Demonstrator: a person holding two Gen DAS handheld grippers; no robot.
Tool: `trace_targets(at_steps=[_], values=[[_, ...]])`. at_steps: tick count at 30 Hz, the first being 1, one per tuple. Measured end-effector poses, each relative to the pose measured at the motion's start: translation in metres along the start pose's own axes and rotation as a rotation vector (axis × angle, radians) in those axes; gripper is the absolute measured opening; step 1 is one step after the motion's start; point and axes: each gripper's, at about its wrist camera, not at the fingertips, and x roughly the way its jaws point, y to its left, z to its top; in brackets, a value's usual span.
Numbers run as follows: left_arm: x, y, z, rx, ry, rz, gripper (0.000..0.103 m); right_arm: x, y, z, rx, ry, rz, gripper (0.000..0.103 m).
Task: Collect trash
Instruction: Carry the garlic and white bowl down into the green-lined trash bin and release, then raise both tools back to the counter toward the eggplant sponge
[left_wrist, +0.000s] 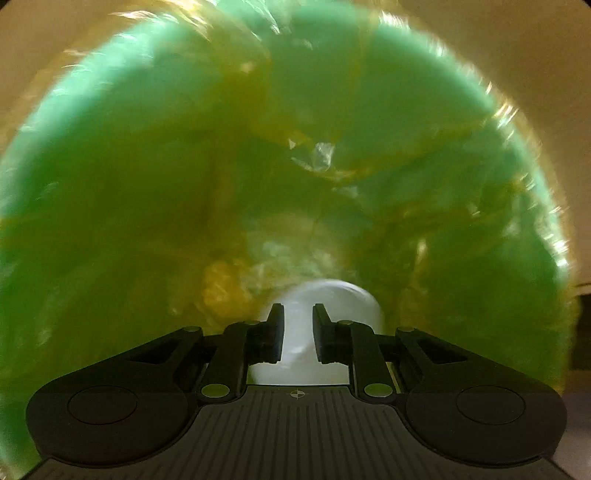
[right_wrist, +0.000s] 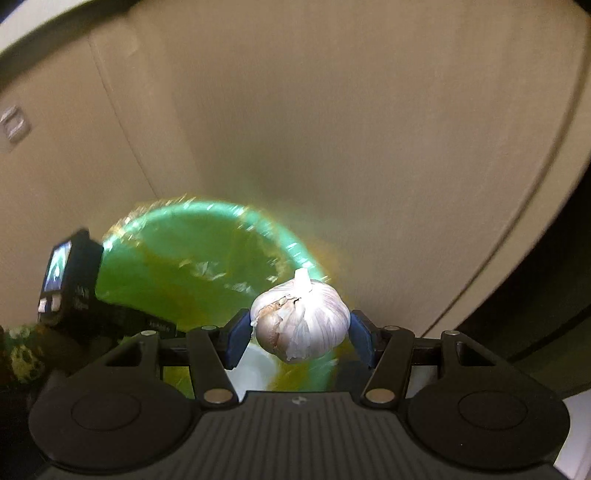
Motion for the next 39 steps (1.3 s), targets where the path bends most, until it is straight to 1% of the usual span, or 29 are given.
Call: trace_targets(at_steps=[1,3,6,10,12,13,15,17,21,25,31,35,39], values=[[-0.01,0.002,0.0,-0.005,-0.016,-0.027,0.019,0.003,0.005,-0.001,-0.012,0.014,0.01,0.057],[-0.036,0.003,-0.003,0.005,-0.076,-0.072,0.019,0.011,0.017,-0.003,-0.032,0.049,0.034,0.057],[-0.076,0.003,-0.011,0.037,-0.169,-0.099,0.019,0.033,0.035,-0.007,-0.034,0.116,0.08,0.057],[-0.109,0.003,-0.019,0.066,-0.257,-0.082,0.019,0.066,0.052,-0.006,-0.039,0.181,0.14,0.058],[-0.117,0.006,-0.021,0.051,-0.269,-0.073,0.019,0.074,0.054,-0.004,-0.027,0.21,0.144,0.058],[-0.12,0.008,-0.021,0.041,-0.271,-0.07,0.019,0.077,0.056,-0.003,-0.024,0.211,0.131,0.059],[-0.121,0.009,-0.021,0.032,-0.277,-0.066,0.019,0.072,0.057,-0.001,-0.034,0.191,0.106,0.068],[-0.12,0.01,-0.02,0.034,-0.278,-0.062,0.019,0.064,0.05,0.002,-0.037,0.163,0.095,0.07],[-0.118,0.008,-0.022,0.043,-0.277,-0.066,0.019,0.055,0.03,0.006,0.006,0.137,0.072,0.07],[-0.122,0.003,-0.025,0.06,-0.281,-0.073,0.019,0.047,0.014,0.003,0.055,0.125,0.049,0.07],[-0.136,-0.009,-0.032,0.074,-0.308,-0.07,0.019,0.031,0.006,-0.009,0.07,0.115,0.042,0.07],[-0.16,-0.023,-0.037,0.116,-0.364,-0.096,0.019,0.019,0.018,-0.01,0.05,0.088,0.047,0.07],[-0.193,-0.041,-0.043,0.182,-0.439,-0.096,0.019,-0.006,0.032,0.004,0.002,0.002,0.084,0.07]])
